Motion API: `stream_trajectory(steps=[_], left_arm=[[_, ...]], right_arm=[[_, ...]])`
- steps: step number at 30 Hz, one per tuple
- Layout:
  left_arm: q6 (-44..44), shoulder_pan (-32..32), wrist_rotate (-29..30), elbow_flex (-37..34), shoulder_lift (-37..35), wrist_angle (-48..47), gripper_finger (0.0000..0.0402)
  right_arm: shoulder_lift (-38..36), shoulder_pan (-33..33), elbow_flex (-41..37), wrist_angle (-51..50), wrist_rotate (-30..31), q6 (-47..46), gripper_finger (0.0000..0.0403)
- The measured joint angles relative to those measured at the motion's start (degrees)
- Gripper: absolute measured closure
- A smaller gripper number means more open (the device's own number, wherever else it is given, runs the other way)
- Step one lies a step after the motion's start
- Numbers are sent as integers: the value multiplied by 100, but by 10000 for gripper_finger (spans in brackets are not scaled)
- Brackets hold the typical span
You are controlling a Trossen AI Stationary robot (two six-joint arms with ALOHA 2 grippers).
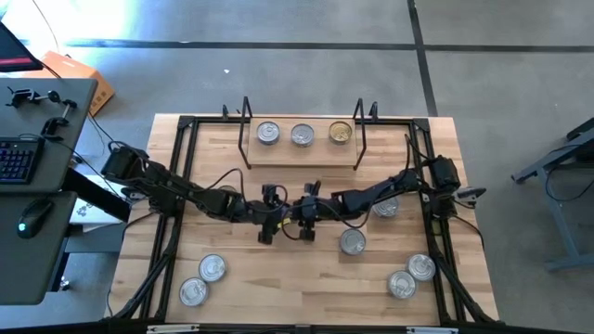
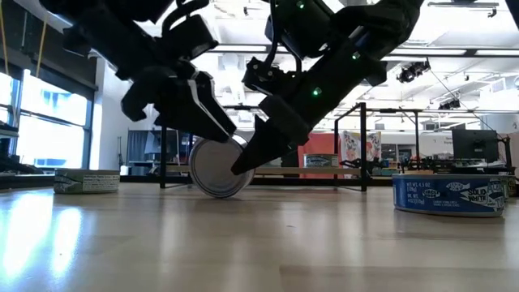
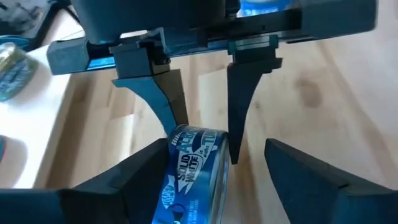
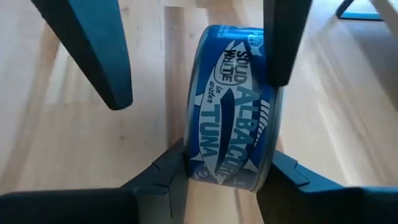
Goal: Stack canned seafood by type on shelf
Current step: Put the blue tuna can on the shelf aligned with the other blue tuna can
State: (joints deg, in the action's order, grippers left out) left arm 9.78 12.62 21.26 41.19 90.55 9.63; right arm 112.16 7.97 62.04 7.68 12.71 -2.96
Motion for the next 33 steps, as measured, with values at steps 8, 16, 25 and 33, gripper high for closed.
stream_trajectory(steps=[8,16,25,33], left_arm=[[317,60,599,-3,64,97,133],[230,-53,1,-2,113,-42,135],[209,-109,-513,3,325,-39,270],[-417,-40,-155,-92,191,-350,283]], right_arm=[[0,23,0,-58,-163,19,273],[2,35,0,45,-260,91,273],[4,36,0,18,-245,84,251],[3,109,-584,122,-37,-661,224]])
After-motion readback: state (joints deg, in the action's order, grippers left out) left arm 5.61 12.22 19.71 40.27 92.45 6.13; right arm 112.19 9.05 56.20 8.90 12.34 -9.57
